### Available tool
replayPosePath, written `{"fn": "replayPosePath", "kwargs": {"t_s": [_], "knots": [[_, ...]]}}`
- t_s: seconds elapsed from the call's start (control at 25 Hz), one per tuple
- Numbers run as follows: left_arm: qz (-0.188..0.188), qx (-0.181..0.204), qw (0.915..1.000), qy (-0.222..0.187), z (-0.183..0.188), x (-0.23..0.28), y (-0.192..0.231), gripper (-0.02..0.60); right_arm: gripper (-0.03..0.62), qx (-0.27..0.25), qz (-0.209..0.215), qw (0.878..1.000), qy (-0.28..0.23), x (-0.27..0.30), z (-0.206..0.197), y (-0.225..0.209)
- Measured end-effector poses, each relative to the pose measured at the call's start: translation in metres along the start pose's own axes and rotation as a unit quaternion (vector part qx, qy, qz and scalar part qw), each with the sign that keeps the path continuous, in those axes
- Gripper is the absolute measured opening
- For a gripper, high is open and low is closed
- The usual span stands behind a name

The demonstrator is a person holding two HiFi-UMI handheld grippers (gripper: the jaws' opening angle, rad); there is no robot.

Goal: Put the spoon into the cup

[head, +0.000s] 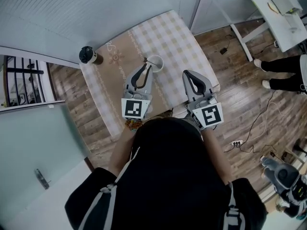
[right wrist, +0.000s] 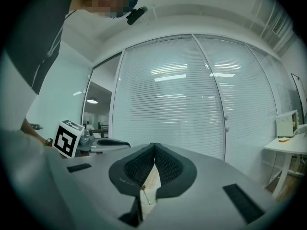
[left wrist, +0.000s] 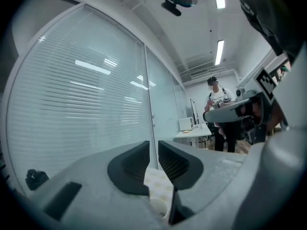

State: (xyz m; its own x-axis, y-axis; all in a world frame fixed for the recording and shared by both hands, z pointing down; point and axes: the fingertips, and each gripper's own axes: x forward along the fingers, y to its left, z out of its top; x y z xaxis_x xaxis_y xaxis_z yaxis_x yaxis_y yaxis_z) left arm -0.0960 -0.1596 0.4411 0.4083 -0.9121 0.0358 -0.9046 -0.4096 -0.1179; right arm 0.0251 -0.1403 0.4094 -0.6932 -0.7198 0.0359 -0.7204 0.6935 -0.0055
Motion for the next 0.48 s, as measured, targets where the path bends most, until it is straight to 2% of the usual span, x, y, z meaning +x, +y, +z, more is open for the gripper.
{"fn": "replayPosePath", "kwargs": {"t_s": [0.12, 0.24, 0.48], "knots": [[0.006, -0.007, 0.9995, -0.029, 0.036, -0.004, 0.002, 0.066, 0.008, -0.007, 0.004, 1.000, -0.019, 0.007, 0.014, 0.002], [0.004, 0.004, 0.9987, -0.050, 0.063, -0.006, 0.001, 0.066, 0.008, -0.012, 0.007, 1.000, -0.025, 0.012, 0.021, 0.004], [-0.001, 0.014, 0.9968, -0.079, 0.095, -0.004, -0.004, 0.066, 0.008, -0.021, 0.019, 0.998, -0.050, 0.028, 0.045, 0.011]]}}
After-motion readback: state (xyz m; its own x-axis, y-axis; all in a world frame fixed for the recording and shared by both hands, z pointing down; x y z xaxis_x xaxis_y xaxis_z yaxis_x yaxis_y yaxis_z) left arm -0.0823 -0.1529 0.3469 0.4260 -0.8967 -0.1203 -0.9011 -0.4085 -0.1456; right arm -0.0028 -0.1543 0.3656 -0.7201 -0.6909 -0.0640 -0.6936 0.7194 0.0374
